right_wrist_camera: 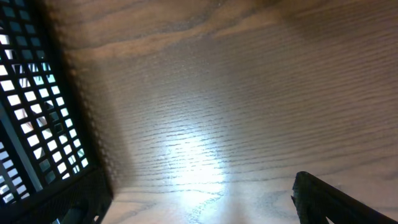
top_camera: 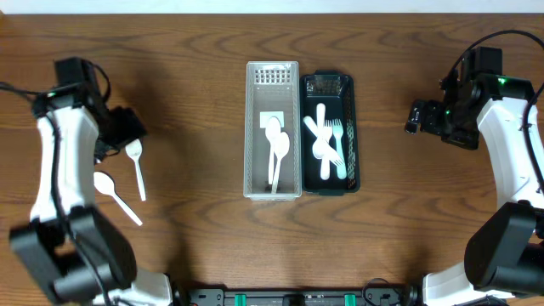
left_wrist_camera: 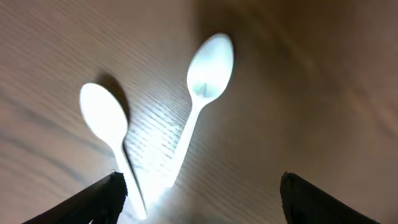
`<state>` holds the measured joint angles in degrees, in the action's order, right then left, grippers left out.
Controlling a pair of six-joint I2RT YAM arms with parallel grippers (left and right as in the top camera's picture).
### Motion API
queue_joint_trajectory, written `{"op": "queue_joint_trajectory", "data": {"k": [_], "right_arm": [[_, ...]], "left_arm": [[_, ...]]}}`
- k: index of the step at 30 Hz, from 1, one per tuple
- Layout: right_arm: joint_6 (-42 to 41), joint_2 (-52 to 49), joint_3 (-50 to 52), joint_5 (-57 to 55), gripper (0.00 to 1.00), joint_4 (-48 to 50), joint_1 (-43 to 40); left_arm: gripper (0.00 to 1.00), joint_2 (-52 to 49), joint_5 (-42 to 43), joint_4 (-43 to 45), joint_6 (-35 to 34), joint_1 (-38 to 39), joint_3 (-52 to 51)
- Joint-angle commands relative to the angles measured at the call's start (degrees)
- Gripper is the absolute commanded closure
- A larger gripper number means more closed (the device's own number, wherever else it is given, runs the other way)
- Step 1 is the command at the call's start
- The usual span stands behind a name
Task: Pack container
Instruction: 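Move the left gripper to another white spoon and grasp it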
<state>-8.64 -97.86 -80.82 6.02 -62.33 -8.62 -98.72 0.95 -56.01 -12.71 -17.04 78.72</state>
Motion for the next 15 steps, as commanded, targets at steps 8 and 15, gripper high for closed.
{"op": "queue_joint_trajectory", "data": {"k": [8,15], "right_arm": [[0.6,0.2,0.4,0.4,0.01,-0.2,0.1],[0.6,0.2,0.4,0.4,0.01,0.0,0.1]], "left_arm": [[0.18,-12.1,1.7,3.0,4.9,-0.1,-1.9],[0.18,-15.8,1.7,3.5,5.6,-0.2,-1.9]]}}
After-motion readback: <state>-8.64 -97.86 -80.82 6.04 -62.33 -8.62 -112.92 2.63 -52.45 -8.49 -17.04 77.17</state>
